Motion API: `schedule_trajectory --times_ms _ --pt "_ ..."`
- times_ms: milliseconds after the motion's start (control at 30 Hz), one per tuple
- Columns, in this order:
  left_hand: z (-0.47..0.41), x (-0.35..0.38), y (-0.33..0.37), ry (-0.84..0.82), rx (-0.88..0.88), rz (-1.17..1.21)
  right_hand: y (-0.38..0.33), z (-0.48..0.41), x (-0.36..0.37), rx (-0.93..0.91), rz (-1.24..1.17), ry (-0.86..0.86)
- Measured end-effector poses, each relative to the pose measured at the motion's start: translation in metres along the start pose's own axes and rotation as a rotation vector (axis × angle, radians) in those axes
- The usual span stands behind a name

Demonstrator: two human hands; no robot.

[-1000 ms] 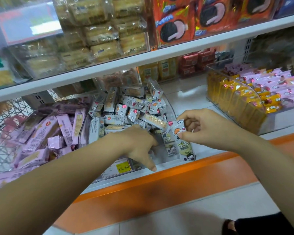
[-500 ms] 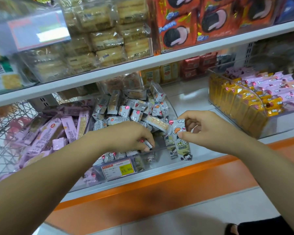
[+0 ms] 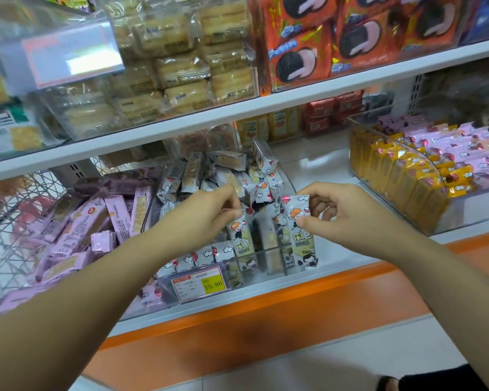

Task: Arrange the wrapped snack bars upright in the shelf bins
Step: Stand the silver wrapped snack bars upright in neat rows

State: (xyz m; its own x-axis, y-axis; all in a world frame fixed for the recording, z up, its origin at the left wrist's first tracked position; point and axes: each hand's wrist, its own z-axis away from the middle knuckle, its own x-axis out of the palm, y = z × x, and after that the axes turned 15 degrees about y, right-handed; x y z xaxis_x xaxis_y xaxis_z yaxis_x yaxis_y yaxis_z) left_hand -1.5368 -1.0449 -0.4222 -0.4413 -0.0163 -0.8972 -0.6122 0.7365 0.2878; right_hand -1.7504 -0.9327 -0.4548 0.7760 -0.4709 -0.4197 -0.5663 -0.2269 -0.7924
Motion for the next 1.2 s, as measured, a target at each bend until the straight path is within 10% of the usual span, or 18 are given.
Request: schedule_trajectory --times_ms 1200 --pt "0.005 0.024 -0.003 -0.185 0.063 -0.18 -0.003 0.0 0.008 -0.012 0.01 0.045"
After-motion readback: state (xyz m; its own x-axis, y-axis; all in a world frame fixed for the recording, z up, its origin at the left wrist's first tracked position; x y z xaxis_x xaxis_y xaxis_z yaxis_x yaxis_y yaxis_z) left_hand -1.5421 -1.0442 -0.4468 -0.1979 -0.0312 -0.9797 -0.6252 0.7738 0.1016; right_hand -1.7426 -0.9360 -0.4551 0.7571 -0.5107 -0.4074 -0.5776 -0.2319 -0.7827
